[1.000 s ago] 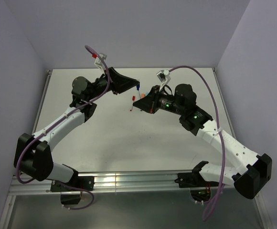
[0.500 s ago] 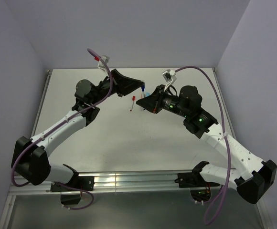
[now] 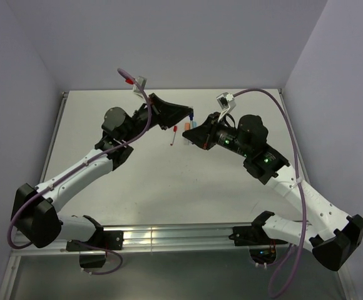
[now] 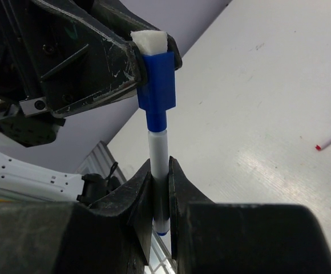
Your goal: Insert the pens into the pen caps
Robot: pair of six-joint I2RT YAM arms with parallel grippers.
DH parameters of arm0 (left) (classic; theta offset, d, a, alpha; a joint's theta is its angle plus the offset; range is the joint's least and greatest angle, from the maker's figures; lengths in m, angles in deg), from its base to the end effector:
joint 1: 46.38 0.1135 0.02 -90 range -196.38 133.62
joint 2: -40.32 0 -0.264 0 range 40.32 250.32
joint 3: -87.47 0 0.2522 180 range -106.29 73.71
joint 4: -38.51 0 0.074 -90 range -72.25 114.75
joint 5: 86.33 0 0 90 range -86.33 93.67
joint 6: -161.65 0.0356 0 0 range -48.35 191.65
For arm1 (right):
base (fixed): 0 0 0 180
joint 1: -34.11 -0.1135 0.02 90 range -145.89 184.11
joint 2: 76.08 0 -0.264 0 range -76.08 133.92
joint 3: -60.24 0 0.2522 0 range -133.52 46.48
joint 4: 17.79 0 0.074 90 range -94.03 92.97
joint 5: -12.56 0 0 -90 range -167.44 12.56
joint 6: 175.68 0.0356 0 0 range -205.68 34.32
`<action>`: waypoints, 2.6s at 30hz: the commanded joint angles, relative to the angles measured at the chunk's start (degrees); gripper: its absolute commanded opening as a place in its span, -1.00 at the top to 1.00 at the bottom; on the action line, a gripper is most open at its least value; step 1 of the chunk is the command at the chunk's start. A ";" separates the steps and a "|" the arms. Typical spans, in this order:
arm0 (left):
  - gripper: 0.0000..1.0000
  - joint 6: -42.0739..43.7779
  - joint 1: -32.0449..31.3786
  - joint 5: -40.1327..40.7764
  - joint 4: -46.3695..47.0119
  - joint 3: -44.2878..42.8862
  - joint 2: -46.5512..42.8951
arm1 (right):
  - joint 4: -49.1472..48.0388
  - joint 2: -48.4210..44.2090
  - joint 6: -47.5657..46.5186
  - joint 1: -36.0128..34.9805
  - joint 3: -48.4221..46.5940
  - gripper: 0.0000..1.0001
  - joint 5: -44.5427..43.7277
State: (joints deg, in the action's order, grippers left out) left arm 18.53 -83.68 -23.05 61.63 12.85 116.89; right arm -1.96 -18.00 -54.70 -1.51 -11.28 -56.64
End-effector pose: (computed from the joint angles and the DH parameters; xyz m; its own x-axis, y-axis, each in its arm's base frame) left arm 0.2364 -0.2002 0.3999 -0.5273 -0.4964 -0.6895 0.7548 0.0989 -0.6485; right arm 0.1820 0.1459 0.3917 -0.4578 0.2640 -0.8490 -0.6966 0.4869 0.5270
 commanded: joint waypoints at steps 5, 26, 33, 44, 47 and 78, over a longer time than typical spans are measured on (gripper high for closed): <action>0.99 10.75 -9.36 8.69 -17.18 -5.23 -3.71 | -2.50 -1.57 -3.91 0.81 -3.85 1.00 -10.25; 0.99 13.40 -28.00 42.18 -43.03 -11.04 0.42 | 2.68 -2.36 -7.16 0.64 -5.17 1.00 -18.25; 1.00 14.10 -30.38 41.06 -38.82 -6.91 -0.72 | 1.01 -3.24 -7.78 0.64 -4.82 1.00 -14.48; 0.99 18.32 -30.20 24.45 -23.53 5.40 -9.60 | -4.61 -7.81 -6.81 2.04 -2.45 1.00 -2.70; 0.99 18.76 -30.20 20.67 -20.72 6.98 -10.74 | -5.93 -8.69 -6.46 2.30 -2.01 1.00 -1.11; 1.00 19.38 -25.46 -10.53 -15.35 11.20 -10.66 | -22.45 -13.09 0.22 5.91 -0.25 1.00 20.59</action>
State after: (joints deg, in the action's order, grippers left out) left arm 40.67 -106.94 -10.00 61.11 19.30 103.10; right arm -2.82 -31.20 -58.59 0.83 -8.35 -26.96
